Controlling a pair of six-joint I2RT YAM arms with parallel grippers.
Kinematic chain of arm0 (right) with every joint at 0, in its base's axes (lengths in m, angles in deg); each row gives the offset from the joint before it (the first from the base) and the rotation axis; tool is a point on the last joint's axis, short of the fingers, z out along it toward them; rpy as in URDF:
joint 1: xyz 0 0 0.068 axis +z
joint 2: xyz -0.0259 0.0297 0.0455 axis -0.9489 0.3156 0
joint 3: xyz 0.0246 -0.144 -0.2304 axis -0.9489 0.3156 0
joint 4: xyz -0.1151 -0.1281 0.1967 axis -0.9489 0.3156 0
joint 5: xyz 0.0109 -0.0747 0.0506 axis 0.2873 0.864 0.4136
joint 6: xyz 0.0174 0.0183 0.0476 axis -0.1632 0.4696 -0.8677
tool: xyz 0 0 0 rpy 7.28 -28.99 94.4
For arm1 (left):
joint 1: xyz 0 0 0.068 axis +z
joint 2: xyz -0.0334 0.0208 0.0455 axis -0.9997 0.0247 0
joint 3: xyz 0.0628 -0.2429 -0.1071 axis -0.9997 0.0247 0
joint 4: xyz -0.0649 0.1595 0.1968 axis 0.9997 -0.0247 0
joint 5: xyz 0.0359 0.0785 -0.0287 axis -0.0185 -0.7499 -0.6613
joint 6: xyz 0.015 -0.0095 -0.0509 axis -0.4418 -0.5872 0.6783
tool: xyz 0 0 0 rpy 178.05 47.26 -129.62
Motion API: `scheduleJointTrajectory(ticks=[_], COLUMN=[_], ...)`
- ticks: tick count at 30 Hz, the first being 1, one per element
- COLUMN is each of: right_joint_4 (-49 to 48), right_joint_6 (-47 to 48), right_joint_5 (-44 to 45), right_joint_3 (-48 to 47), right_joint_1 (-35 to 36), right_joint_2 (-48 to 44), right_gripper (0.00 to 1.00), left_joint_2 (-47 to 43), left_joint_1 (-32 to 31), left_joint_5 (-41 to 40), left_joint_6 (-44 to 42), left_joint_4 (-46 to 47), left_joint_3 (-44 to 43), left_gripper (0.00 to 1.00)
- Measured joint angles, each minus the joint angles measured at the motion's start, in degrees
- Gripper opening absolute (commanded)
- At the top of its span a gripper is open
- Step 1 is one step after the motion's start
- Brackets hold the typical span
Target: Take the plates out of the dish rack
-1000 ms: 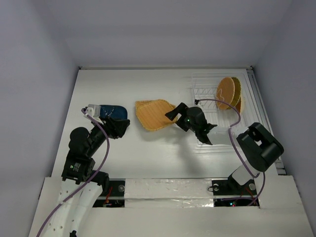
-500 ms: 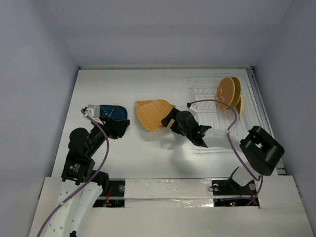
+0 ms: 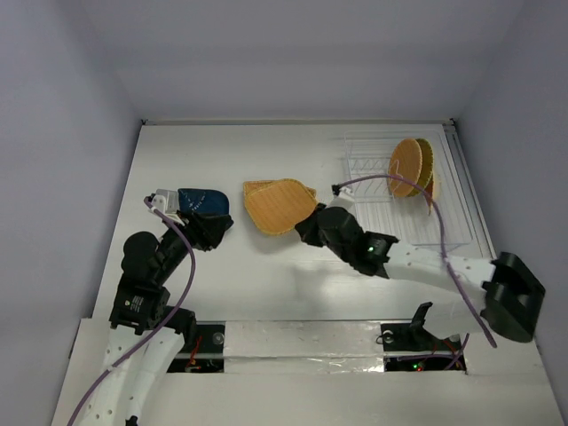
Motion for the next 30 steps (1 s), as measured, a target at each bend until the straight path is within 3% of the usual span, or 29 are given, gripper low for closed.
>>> scheduleJointTrajectory(ticks=[3,6,9,10,11,13,17,22,30], right_joint_4=[7.85,12.11,15.10,16.31,17.16,18.32,18.38,19.56,20.33], right_joint_6=[5.22,11.85,19.21,21.51,23.10,26.67,31.56,34.36,36.35], right_joint_5=[5.90,8.35,10.34,11.30,11.93,12.35,10.14,7.65,6.91], right_joint_3=[-3.89,-7.69,-9.51,-10.23,-10.93,-12.48,-14.56,-14.84,-20.09], right_joint_1=[-1.14,-9.22,-23.15,-27.56,-30.38,-35.04,-42.73,-48.85,-50.05], right_joint_2=[-7.96,-15.67,-21.42,-21.90,-21.81,-20.35,-12.79,-4.13,2.64], right_gripper=[0.00,0.00,0.21,0.35,0.42,0.46,0.46,0.47,0.46], left_joint_2=[0.00,0.00,-0.02,-0.02,-0.02,-0.02,-0.02,-0.02,-0.11], left_joint_1=[0.00,0.00,0.00,0.00,0.00,0.00,-0.09,-0.44,-0.85], left_joint_5=[-0.13,-0.17,-0.22,-0.22,-0.22,-0.22,-0.33,-0.44,-0.46], left_joint_6=[0.02,-0.07,-0.07,-0.07,-0.07,-0.07,-0.07,-0.04,-0.04], left_joint_4=[-0.02,0.02,0.00,0.00,0.02,0.02,-0.02,-0.02,-0.02], left_joint_3=[0.00,0.00,0.00,0.00,0.00,0.00,0.00,0.00,0.00], left_gripper=[0.25,0.17,0.16,0.16,0.18,0.24,0.37,0.40,0.41])
